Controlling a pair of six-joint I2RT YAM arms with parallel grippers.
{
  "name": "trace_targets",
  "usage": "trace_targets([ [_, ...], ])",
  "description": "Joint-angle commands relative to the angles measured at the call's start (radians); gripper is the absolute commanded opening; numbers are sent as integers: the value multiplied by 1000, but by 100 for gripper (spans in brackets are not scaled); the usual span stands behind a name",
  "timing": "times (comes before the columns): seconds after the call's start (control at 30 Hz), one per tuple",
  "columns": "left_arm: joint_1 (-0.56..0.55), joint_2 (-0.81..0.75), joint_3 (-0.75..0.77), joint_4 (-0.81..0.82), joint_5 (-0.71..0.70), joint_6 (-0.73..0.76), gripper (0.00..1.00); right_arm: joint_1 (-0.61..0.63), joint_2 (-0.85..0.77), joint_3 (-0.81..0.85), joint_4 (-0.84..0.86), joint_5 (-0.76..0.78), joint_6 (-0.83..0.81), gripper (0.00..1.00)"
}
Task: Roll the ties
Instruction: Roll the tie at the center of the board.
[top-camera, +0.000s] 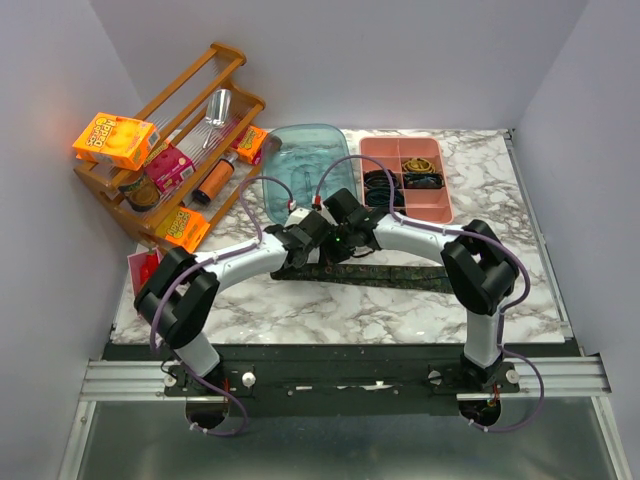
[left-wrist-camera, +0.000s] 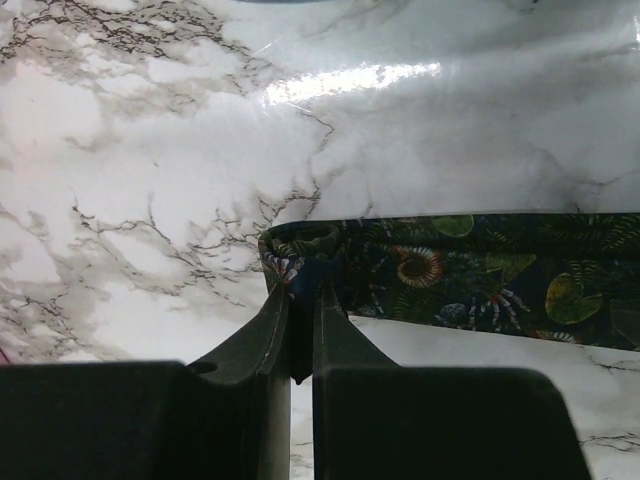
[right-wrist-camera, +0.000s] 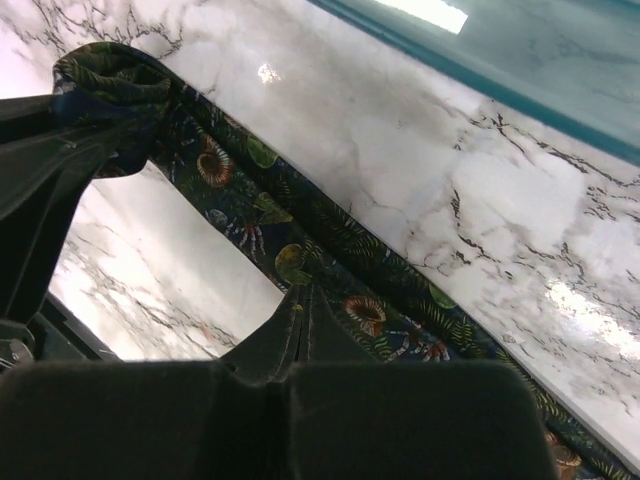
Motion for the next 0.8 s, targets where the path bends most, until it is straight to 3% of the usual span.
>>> trace_targets([
  [0.0, -27, 35, 23, -3, -16, -23, 0, -1, -32, -15, 2, 24, -6, 1],
  [0.17, -41, 35, 15, 35, 31, -22, 7, -4, -24, -17, 4, 21, -5, 1],
  [0.27, -43, 24, -6, 75, 76, -22, 21, -4, -15, -20, 6, 19, -5, 1],
  [0.3, -43, 20, -12, 86, 88, -23, 32, -4, -15, -20, 6, 17, -6, 1],
  [0.37, -44, 18, -32, 119, 128, -28, 46, -4, -11, -21, 6, 16, -9, 1],
  [0.47, -43, 15, -52, 161, 182, -37, 51, -6, -11, -26, 6, 17, -13, 1],
  [0.77, -43, 1, -94, 259, 274, -72, 53, -6, 0, -29, 6, 17, -16, 1],
])
